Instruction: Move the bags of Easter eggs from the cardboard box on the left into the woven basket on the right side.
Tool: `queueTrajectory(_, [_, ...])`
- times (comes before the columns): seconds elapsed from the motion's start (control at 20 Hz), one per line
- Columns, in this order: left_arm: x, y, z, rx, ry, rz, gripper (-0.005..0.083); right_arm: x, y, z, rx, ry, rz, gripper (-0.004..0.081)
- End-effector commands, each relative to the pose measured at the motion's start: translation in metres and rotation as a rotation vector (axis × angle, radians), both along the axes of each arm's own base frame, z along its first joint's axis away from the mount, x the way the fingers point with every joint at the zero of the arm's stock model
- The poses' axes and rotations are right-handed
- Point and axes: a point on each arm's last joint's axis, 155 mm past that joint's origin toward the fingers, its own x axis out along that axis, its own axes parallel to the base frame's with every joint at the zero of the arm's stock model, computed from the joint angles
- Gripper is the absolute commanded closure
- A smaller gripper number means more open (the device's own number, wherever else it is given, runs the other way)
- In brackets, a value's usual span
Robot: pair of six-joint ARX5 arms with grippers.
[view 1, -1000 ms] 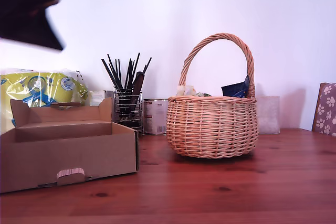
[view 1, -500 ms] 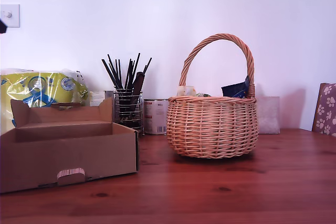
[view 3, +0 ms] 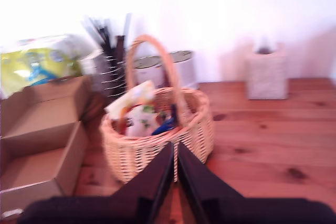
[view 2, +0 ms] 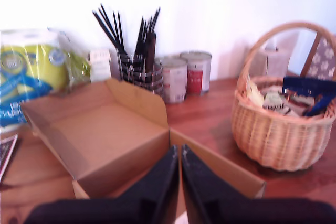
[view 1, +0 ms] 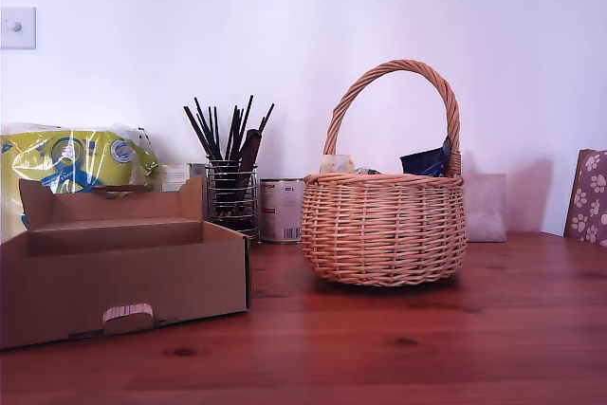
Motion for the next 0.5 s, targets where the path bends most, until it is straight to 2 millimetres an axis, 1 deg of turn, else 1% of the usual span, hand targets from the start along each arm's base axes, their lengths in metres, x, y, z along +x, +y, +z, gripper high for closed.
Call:
queueTrajectory(0.0, [0.000,-0.001,-0.010,0.002,0.032,-0.002,0.0794,-0.001,0.002,-0.005,0.002,0.019,0.009,0.0782])
queueTrajectory(0.25, [-0.003,0.000,-0.032,0.023,0.118,-0.002,0.0794,-0.006,0.001,-0.031,-0.011,0.129,0.010,0.0782])
queueTrajectory(0.45, [-0.006,0.001,-0.044,0.034,0.166,-0.002,0.0794,-0.012,0.001,-0.050,-0.022,0.206,0.009,0.0782])
